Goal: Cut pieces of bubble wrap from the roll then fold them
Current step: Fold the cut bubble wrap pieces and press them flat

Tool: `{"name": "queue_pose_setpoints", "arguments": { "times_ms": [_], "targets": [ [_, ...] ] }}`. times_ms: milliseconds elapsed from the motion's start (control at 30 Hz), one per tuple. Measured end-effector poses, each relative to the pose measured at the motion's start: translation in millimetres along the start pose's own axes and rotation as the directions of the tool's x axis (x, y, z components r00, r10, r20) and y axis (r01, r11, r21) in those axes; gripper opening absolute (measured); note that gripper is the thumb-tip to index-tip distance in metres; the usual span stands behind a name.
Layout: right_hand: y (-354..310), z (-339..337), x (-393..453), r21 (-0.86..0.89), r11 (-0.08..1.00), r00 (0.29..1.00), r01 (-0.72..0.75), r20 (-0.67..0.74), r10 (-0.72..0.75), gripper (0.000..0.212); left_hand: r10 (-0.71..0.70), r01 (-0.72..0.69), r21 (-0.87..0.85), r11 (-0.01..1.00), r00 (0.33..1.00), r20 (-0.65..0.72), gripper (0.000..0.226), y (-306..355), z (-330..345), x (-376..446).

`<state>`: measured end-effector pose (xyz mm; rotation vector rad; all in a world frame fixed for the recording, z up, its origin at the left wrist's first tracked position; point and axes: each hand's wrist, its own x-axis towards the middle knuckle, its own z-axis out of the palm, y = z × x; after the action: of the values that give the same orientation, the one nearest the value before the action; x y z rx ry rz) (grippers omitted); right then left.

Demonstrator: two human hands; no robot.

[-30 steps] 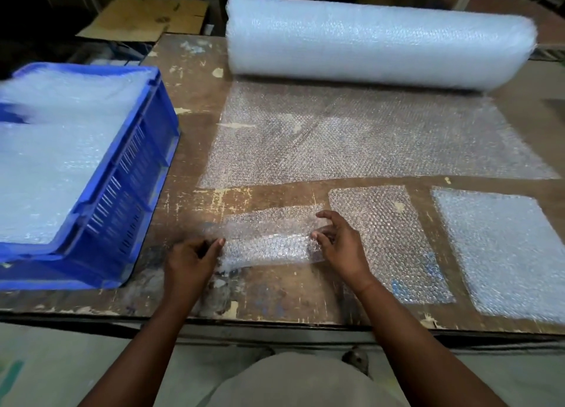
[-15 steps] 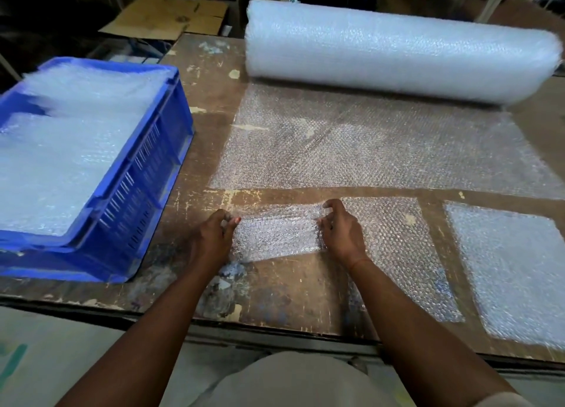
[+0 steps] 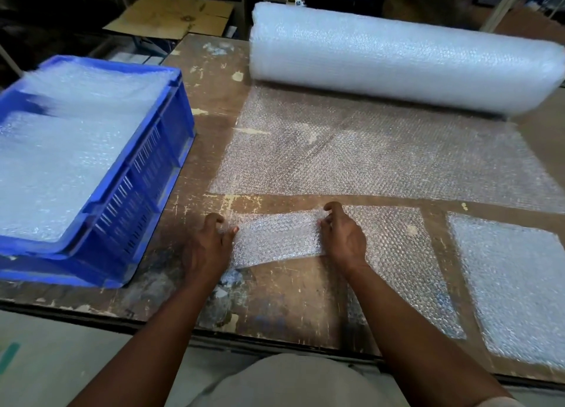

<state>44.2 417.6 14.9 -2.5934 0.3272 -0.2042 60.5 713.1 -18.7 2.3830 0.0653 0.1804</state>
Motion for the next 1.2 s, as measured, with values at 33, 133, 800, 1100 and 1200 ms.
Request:
{"name": "queue_pose_setpoints", "arguments": {
  "times_ms": [33, 133, 800, 1100, 1200],
  "targets": [
    [0, -1, 1, 0.005, 1.000, 1.000, -0.005, 0.010, 0.005, 0.033, -0.030, 0.030, 0.018, 0.999, 1.000, -0.005, 0.045, 3, -1, -3],
    [2, -1, 1, 0.035, 0.999, 1.000, -0.002, 0.014, 0.001, 0.044, -0.150, 0.158, 0.118, 0.980, 0.986, -0.073, 0.079, 19, -6, -12],
    [8, 27, -13, -0.289, 0.874, 0.891, 0.390, 0.356, -0.280, 0.082, 0.098, -0.302, 0.521, 0.799, 0.919, 0.382, 0.099, 48, 42, -25],
    [7, 33, -18, -0.325, 0.901, 0.915, 0.286, 0.373, -0.156, 0.089, 0.079, -0.274, 0.528, 0.804, 0.929, 0.362, 0.101, 22, 31, -22],
    [-13, 40, -35, -0.303, 0.908, 0.910, 0.288, 0.383, -0.161, 0.090, 0.061, -0.234, 0.564, 0.792, 0.949, 0.309, 0.101, 20, 22, -21]
  ]
}}
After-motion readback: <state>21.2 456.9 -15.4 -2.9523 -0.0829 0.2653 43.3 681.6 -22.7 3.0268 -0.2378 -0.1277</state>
